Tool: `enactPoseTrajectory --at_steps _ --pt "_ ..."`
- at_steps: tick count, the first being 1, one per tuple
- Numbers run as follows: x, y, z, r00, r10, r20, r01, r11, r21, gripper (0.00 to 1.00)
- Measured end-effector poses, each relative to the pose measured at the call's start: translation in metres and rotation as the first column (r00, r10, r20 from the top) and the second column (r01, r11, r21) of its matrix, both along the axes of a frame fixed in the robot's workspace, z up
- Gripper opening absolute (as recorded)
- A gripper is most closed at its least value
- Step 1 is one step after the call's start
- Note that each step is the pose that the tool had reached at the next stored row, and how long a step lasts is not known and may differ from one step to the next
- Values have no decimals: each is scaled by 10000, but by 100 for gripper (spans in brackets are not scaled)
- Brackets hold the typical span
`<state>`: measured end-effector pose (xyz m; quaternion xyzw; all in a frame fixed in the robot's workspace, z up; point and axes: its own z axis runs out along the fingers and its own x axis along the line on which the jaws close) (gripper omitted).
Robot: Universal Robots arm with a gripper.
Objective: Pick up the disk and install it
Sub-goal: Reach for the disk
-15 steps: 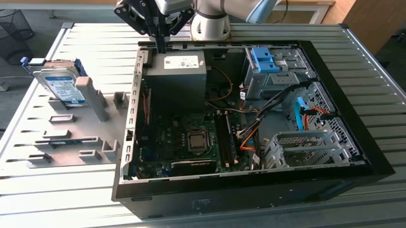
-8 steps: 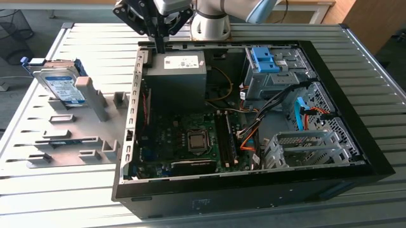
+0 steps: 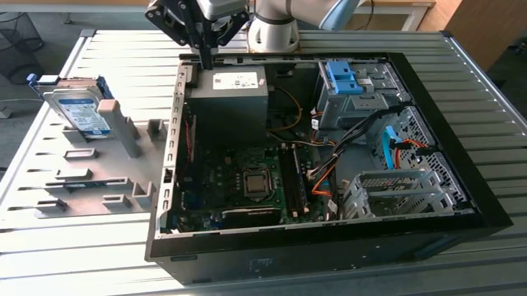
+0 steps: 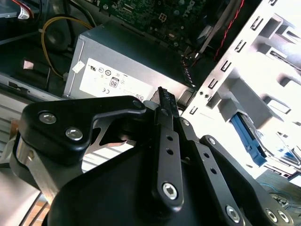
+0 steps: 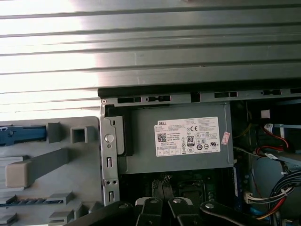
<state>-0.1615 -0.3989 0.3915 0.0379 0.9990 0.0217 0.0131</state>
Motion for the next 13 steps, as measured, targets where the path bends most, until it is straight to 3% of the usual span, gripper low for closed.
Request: enactPoseTrajectory --at_steps 13 --pt "-36 0 -6 10000 0 0 0 10000 0 11"
